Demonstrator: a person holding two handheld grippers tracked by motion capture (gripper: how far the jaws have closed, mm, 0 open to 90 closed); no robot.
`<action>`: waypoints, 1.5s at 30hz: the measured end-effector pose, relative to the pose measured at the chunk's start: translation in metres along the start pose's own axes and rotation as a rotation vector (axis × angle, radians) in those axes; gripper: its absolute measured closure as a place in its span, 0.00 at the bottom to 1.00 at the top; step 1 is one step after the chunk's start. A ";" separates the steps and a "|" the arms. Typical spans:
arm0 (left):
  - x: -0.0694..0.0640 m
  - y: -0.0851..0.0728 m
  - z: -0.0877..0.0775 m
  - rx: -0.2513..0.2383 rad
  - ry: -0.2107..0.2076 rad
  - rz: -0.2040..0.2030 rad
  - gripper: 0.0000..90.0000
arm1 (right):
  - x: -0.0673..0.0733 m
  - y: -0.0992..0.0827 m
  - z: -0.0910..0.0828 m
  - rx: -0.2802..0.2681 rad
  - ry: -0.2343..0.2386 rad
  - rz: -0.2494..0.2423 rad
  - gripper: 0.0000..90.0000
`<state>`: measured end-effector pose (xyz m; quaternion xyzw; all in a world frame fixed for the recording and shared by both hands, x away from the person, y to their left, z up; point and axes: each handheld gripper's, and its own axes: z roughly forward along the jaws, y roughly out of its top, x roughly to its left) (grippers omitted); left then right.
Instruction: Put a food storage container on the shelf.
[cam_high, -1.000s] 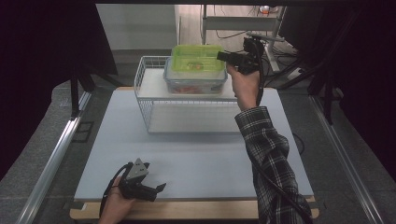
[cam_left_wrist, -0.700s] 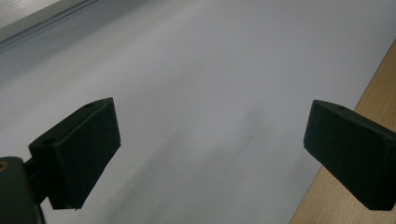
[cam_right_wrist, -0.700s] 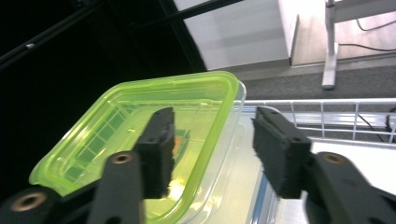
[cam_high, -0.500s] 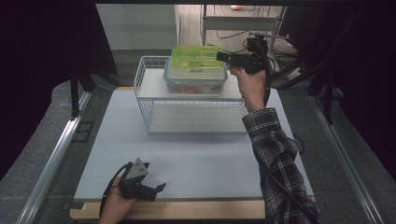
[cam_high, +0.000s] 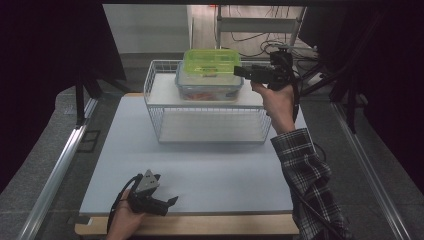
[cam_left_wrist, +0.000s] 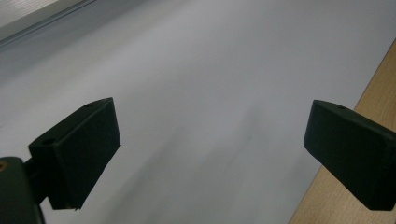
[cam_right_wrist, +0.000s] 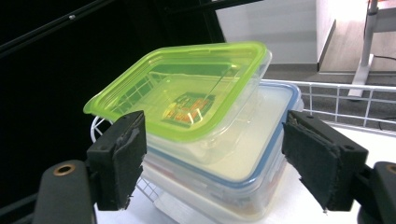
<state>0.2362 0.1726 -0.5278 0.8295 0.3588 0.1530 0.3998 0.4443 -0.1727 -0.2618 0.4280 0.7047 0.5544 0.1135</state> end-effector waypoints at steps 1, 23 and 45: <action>0.000 0.000 0.000 -0.001 -0.001 -0.002 0.04 | 0.001 -0.001 -0.001 0.001 0.001 -0.008 0.23; 0.000 0.000 0.000 -0.007 -0.005 -0.001 0.04 | 0.016 -0.033 -0.006 0.056 0.005 -0.148 0.12; -0.001 0.000 0.001 -0.008 -0.008 0.000 0.03 | 0.015 -0.062 -0.007 0.094 -0.008 -0.206 0.08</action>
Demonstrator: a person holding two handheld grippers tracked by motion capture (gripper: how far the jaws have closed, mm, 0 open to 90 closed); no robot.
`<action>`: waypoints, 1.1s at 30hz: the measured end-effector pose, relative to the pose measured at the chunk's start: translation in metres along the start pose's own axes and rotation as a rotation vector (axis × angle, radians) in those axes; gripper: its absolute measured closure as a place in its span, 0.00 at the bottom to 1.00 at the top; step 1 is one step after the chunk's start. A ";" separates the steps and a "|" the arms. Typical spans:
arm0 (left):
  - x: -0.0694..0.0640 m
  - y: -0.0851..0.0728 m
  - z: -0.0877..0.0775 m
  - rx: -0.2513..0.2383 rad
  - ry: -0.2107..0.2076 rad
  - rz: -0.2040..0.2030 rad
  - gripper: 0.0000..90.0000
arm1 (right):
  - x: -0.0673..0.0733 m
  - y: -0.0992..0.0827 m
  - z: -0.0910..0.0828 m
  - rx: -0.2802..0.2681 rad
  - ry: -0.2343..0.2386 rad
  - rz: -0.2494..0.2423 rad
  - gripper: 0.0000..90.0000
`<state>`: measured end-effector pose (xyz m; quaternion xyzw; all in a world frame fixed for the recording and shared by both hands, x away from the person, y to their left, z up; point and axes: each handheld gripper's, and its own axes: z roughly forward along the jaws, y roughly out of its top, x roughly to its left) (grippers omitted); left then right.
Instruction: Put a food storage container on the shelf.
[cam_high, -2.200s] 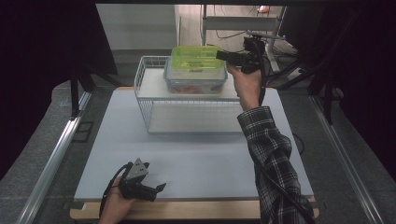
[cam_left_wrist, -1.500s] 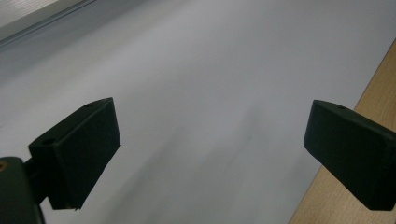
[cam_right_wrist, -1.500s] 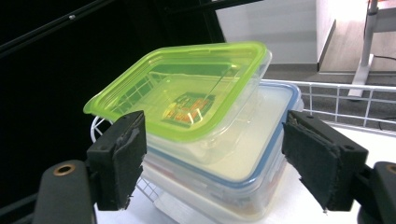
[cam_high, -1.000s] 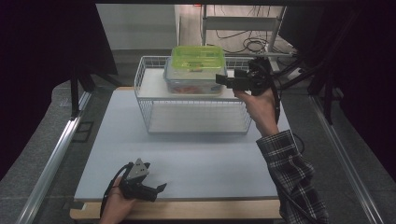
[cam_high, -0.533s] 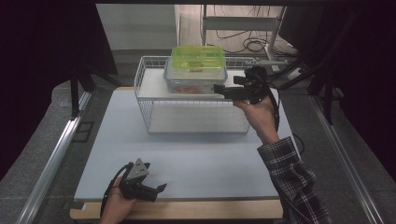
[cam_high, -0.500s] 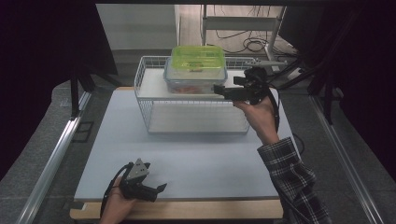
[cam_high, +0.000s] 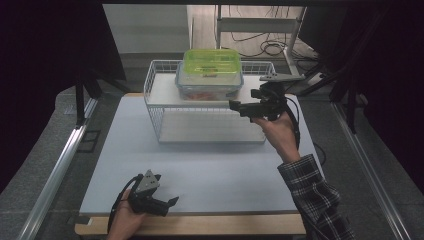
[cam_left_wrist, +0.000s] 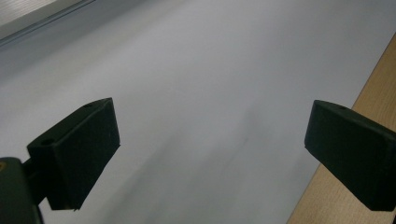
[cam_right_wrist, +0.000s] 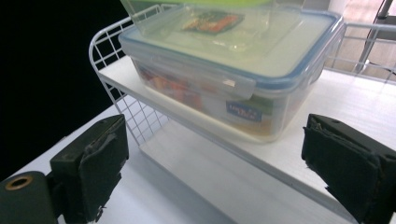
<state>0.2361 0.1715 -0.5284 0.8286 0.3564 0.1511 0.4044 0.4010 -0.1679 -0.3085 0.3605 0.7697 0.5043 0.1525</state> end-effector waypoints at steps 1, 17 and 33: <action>0.000 0.000 0.000 0.001 0.000 0.000 0.03 | 0.000 -0.002 0.000 0.003 0.000 -0.001 0.08; 0.000 0.000 0.000 0.001 0.001 0.003 0.03 | 0.000 -0.033 0.000 0.020 -0.003 -0.037 0.05; 0.000 0.000 0.000 0.001 0.001 0.003 0.03 | 0.007 -0.064 -0.003 0.047 -0.018 -0.106 0.03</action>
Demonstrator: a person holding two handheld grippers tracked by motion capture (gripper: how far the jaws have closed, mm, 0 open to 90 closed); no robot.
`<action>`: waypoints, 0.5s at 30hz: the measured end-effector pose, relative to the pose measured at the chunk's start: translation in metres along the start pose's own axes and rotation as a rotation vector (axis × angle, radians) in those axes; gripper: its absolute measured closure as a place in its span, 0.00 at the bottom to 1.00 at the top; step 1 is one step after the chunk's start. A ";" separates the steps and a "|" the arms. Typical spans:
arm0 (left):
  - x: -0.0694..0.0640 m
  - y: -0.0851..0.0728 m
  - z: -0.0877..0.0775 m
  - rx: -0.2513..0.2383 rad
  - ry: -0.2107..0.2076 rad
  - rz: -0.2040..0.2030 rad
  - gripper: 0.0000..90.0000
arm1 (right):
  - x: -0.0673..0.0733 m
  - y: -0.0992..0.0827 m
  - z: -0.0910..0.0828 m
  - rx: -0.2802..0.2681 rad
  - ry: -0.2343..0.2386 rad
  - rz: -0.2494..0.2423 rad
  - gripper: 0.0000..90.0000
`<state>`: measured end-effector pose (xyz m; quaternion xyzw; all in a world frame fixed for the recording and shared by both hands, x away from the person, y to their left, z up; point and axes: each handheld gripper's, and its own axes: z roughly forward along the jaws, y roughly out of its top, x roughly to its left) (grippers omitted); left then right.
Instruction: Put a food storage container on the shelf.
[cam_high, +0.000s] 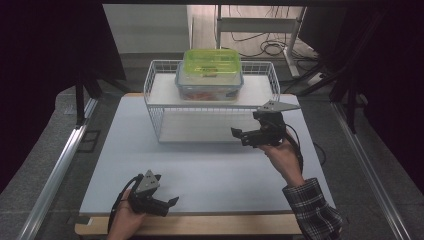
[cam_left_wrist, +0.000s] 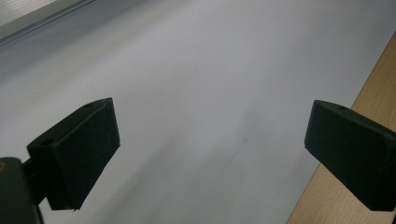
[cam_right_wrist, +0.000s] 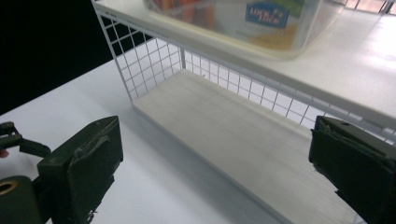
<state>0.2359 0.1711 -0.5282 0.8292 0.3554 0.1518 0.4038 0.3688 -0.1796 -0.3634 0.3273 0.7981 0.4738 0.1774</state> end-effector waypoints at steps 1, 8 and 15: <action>0.000 0.000 0.000 -0.001 -0.001 0.000 0.04 | 0.001 -0.002 0.000 0.004 -0.001 0.001 0.03; 0.000 0.000 0.000 0.003 -0.001 0.004 0.03 | 0.004 -0.016 0.001 0.008 0.002 -0.006 0.02; -0.001 0.000 0.000 0.004 -0.002 0.003 0.03 | 0.010 -0.032 0.004 0.009 -0.002 0.004 0.01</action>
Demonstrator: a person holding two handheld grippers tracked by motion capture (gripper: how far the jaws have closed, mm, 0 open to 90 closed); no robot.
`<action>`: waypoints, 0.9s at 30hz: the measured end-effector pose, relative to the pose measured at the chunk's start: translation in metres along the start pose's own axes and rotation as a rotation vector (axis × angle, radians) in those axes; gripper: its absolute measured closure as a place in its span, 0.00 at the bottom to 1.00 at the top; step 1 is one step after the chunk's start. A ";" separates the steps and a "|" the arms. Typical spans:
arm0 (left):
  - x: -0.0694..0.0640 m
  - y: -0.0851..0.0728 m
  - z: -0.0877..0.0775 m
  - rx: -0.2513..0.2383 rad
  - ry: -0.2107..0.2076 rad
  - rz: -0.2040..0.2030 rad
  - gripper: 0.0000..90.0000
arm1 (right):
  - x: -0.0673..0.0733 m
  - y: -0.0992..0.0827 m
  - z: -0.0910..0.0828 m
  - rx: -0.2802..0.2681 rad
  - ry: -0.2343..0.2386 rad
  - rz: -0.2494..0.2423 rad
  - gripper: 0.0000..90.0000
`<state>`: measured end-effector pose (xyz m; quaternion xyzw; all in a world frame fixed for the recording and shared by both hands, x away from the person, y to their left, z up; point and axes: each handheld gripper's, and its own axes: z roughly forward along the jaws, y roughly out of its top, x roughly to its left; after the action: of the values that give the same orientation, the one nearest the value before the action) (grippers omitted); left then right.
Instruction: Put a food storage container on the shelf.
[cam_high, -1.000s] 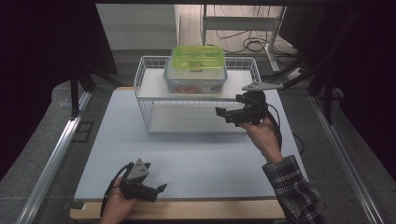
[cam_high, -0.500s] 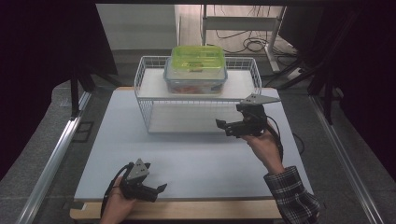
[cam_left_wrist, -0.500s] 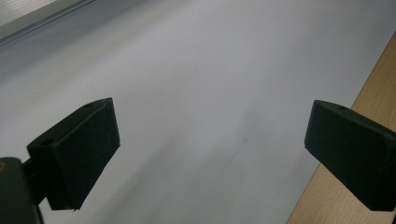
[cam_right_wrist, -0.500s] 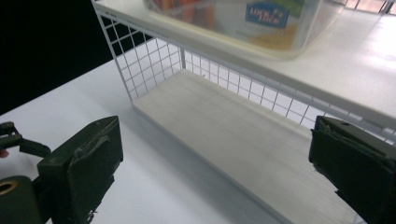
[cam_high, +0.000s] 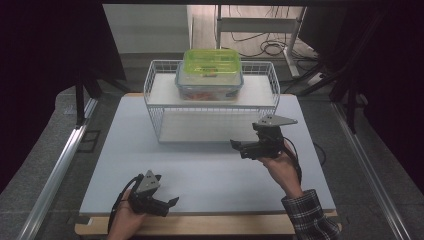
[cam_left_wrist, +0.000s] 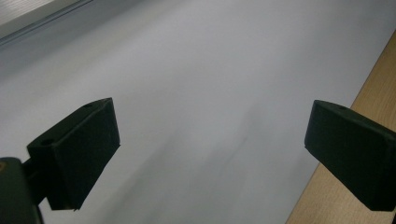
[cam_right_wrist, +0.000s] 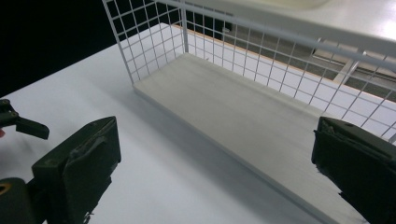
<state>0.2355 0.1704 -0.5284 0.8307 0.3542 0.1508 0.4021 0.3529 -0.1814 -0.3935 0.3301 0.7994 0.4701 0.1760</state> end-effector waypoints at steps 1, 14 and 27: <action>0.000 0.000 0.000 0.000 0.000 0.000 0.03 | 0.000 -0.002 0.001 0.002 -0.001 -0.002 0.01; 0.002 0.000 -0.001 -0.010 -0.008 -0.008 0.03 | 0.001 -0.026 0.006 0.010 -0.016 -0.029 0.01; 0.003 -0.002 0.000 -0.030 -0.010 -0.013 0.02 | 0.007 -0.047 -0.003 0.035 -0.038 -0.033 0.00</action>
<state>0.2368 0.1738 -0.5297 0.8231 0.3553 0.1495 0.4170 0.3294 -0.1947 -0.4331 0.3290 0.8093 0.4466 0.1931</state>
